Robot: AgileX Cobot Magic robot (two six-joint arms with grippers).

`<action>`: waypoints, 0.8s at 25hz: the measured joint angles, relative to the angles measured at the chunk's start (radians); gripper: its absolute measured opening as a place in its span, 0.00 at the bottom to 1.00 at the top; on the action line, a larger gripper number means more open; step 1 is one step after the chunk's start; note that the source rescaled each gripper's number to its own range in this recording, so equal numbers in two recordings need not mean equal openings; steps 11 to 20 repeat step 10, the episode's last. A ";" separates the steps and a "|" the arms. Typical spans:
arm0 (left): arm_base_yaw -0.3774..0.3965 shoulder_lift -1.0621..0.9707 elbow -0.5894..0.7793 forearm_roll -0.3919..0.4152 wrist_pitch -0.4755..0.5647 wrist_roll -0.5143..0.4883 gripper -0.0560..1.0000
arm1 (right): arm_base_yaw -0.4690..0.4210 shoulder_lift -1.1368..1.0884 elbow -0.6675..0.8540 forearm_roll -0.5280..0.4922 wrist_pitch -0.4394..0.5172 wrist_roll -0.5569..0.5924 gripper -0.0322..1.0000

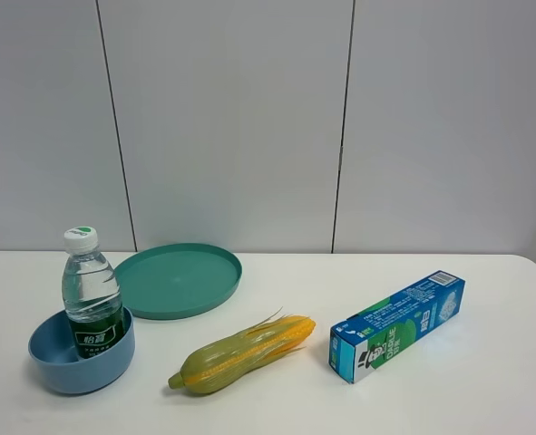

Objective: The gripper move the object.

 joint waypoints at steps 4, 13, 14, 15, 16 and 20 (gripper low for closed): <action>0.000 0.000 0.000 0.000 0.000 0.000 1.00 | 0.000 0.000 0.000 0.001 0.000 0.000 0.71; 0.000 0.000 0.000 0.000 0.000 0.000 1.00 | 0.000 0.000 0.000 0.001 0.000 0.000 0.71; 0.000 0.000 0.000 0.000 0.000 0.000 1.00 | 0.000 0.000 0.000 0.001 0.000 0.000 0.71; 0.000 0.000 0.000 0.000 0.000 0.000 1.00 | 0.000 0.000 0.000 0.001 0.000 0.000 0.71; 0.000 0.000 0.000 0.000 0.000 0.000 1.00 | 0.000 0.000 0.000 0.001 0.000 0.000 0.71; 0.000 0.000 0.000 0.000 0.000 0.000 1.00 | 0.000 0.000 0.000 0.001 0.000 0.000 0.71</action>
